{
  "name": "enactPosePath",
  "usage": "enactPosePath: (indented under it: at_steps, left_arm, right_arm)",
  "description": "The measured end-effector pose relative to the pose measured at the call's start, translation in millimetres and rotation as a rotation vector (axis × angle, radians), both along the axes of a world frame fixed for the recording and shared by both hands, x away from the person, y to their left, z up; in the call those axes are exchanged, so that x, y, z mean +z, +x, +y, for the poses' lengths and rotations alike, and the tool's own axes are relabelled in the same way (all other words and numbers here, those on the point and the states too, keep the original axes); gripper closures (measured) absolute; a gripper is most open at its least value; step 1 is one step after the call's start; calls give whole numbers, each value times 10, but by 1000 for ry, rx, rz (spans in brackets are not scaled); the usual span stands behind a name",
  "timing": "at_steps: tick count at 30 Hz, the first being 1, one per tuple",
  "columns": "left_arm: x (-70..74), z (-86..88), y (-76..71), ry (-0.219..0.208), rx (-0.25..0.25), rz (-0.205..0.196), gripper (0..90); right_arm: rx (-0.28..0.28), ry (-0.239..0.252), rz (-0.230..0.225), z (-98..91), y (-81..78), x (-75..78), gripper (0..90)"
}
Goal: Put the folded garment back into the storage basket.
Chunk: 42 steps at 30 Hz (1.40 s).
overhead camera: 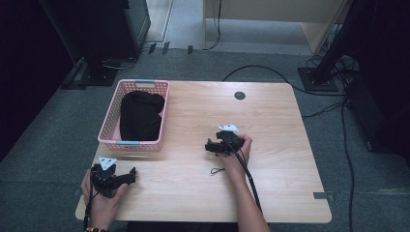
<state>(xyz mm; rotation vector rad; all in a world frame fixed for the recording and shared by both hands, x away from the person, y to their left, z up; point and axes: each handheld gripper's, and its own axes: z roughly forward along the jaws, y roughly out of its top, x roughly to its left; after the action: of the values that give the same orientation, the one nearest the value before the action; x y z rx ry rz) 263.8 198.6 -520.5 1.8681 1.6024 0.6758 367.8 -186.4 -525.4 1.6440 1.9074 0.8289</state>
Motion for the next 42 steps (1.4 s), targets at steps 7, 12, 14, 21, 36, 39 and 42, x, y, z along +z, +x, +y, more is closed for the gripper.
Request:
enactPosePath:
  at_steps: [7, 12, 14, 21, 36, 39, 42]
  left_arm:
    - [0, 0, 0, 0, 0, 0, 1]
    - [0, 0, 0, 0, 0, 0, 1]
    - [0, 0, -1, 0, 0, 0, 1]
    - [1, 0, -1, 1, 0, 1, 1]
    - [1, -1, -1, 1, 1, 1, 1]
    - [1, -1, -1, 1, 1, 1, 1]
    - [1, 0, -1, 1, 1, 1, 1]
  right_arm:
    - [-16, 0, 1, -96, -31, -1, 0]
    - [-28, 1, 0, -164, -50, -2, 0]
    - [-38, -2, 0, -216, -63, -3, 0]
    - [-57, 0, 0, -325, -95, -3, 0]
    - [-97, 2, 1, -564, -162, -4, 0]
    - [-106, 2, 0, -621, -179, -6, 0]
    - [-115, 0, 1, -674, -194, -6, 0]
